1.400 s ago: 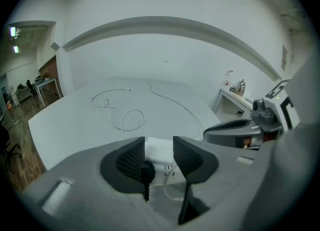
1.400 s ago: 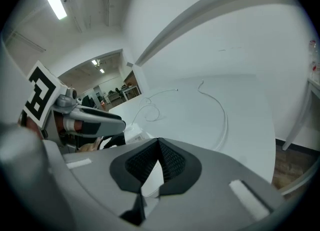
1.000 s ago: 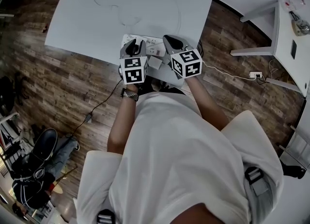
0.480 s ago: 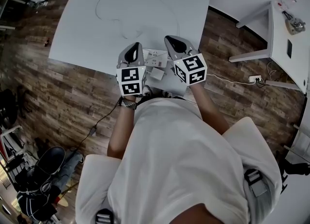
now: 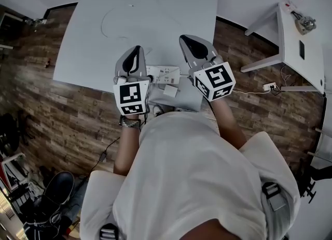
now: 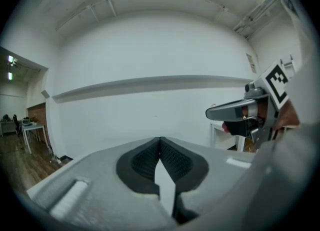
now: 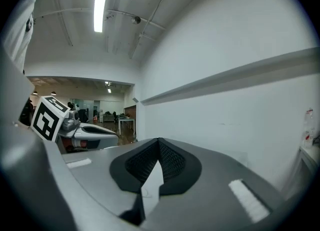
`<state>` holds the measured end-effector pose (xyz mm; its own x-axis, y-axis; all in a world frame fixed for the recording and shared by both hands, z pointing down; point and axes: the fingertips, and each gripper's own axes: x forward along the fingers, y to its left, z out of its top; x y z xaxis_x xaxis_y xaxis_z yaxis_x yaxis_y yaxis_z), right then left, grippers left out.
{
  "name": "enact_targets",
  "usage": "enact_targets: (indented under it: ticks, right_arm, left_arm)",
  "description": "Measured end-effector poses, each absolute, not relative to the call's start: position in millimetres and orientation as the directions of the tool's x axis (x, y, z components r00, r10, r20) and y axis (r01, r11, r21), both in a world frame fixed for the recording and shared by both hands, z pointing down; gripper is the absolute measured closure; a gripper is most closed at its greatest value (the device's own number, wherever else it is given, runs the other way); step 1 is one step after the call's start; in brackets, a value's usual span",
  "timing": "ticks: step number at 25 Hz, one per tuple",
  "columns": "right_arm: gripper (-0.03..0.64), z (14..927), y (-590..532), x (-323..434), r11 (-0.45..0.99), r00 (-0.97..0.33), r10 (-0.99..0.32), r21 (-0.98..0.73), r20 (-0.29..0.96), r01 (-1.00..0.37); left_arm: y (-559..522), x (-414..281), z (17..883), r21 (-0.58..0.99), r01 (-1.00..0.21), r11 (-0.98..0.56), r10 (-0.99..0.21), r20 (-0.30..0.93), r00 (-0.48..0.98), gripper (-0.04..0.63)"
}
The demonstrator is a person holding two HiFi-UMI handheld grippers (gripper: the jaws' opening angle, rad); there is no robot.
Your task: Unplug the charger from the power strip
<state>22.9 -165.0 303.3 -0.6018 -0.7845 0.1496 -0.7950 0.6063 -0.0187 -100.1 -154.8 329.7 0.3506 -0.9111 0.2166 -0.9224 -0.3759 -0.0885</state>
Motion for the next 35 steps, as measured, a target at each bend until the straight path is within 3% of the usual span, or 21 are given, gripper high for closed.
enact_targets:
  ticks: [11,35]
  right_arm:
    - [0.615,206.1,-157.6,4.7,0.606,-0.607,-0.794,0.052,-0.015,-0.794]
    - [0.617,196.4,-166.3,-1.6,0.561,-0.566,-0.824,0.109,-0.026,-0.821]
  left_arm:
    - [-162.1,-103.1,241.0,-0.295,-0.868,-0.399,-0.915,0.068,0.397,0.591]
    - [-173.4,-114.1,211.9,-0.243,-0.885,-0.398,-0.91,-0.019,0.414,0.591]
